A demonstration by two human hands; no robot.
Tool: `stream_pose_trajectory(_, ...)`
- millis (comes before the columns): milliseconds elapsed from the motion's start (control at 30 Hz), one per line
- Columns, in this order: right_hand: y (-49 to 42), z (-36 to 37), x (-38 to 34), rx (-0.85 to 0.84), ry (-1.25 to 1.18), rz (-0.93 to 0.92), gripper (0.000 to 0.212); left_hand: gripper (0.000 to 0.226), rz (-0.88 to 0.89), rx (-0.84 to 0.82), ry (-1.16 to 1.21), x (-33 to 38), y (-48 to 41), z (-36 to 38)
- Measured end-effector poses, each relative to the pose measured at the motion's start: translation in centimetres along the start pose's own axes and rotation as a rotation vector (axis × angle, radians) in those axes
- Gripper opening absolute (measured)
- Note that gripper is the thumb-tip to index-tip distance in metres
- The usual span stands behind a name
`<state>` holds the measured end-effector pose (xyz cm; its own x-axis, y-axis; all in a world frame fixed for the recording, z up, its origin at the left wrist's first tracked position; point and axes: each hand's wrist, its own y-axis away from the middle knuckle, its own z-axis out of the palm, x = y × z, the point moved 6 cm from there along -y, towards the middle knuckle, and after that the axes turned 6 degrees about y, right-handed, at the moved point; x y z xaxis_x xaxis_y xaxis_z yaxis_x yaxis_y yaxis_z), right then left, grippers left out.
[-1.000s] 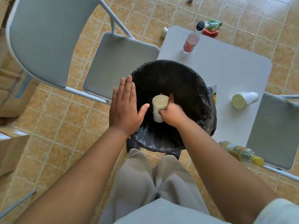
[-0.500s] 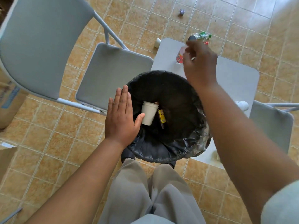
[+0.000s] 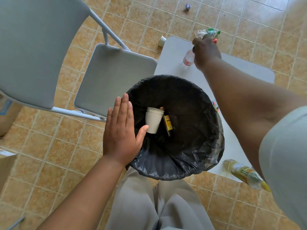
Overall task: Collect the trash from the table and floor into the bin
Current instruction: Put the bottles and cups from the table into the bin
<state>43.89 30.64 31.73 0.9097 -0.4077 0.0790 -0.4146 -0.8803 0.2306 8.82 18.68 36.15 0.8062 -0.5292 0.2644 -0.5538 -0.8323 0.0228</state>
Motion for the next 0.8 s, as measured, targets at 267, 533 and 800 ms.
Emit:
stream_pose_trajectory(267, 5.7, -1.0, 2.1, 0.187, -0.354, 0.075, 0.033, 0.079, -0.009, -0.012, -0.01, 0.0, 0.0, 0.0)
stream_pose_trajectory(533, 20.2, -13.1, 2.2, 0.944, -0.978, 0.037, 0.03, 0.08, -0.023, -0.057, -0.022, -0.1, 0.0, 0.1)
stream_pose_trajectory(800, 23.9, -5.3, -4.5, 0.34, -0.834, 0.103, 0.031, 0.081, -0.028, -0.081, -0.034, 0.1, 0.0, 0.0)
